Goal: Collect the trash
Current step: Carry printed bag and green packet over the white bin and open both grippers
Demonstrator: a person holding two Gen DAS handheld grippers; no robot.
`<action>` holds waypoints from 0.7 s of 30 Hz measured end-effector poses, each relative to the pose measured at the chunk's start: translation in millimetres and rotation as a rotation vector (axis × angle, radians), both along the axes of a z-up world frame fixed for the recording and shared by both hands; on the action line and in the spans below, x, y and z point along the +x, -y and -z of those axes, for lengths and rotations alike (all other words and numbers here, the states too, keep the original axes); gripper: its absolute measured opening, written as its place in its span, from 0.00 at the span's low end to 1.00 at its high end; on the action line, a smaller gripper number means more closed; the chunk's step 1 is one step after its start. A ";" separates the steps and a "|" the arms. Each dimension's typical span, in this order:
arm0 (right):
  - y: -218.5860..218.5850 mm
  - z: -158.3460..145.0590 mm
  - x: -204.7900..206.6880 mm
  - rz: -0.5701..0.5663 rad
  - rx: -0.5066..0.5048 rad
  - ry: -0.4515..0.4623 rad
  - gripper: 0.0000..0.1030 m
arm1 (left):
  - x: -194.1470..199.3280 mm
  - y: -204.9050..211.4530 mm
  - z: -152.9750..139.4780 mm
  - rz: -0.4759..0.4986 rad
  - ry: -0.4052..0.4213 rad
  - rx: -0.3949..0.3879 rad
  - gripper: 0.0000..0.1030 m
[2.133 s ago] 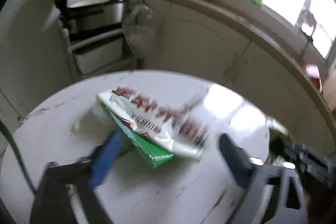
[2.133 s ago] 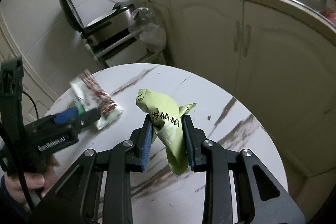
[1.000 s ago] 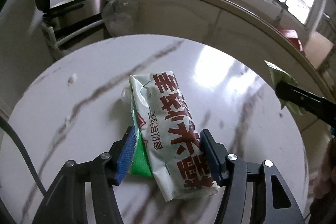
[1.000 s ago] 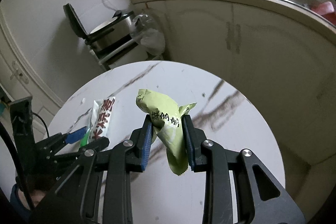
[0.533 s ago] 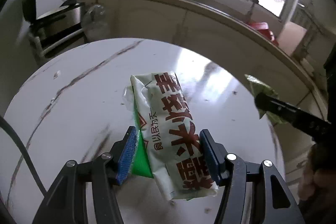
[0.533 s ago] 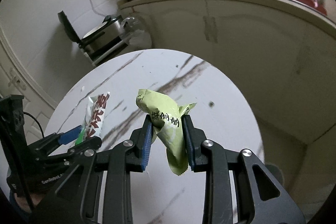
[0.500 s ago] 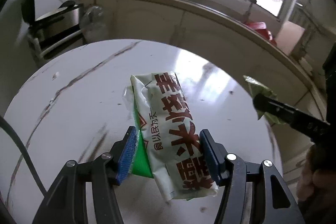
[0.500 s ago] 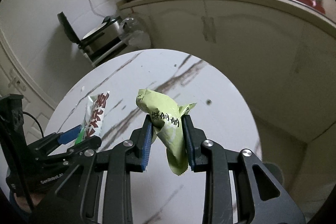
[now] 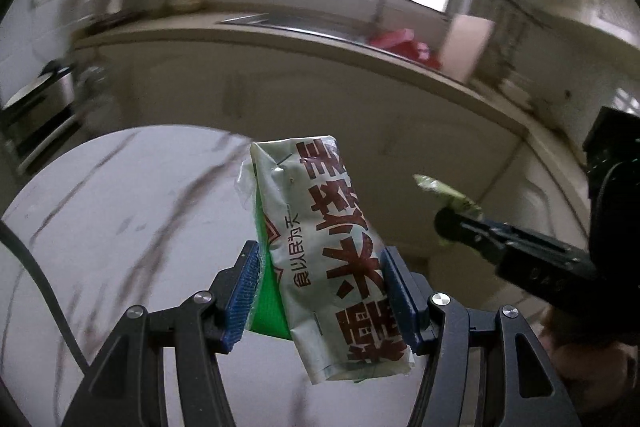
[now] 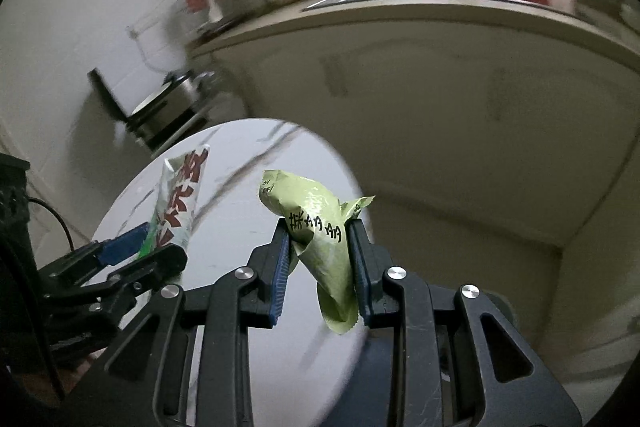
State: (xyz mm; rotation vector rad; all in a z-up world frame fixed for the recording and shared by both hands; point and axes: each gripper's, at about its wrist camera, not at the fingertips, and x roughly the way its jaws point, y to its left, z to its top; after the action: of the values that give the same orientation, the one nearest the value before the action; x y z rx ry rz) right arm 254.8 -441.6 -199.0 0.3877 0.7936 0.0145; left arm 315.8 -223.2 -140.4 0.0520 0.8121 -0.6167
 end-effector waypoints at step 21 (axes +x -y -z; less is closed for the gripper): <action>198.7 165.4 -65.1 0.338 0.151 -0.290 0.26 | 24.6 208.4 124.5 0.297 -0.310 0.202 0.56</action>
State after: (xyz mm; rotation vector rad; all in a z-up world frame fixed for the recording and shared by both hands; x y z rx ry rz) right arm 189.7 -640.3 -364.4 0.6741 1.0073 -0.3052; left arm 340.4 -431.6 -264.9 0.2698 1.1781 -0.8334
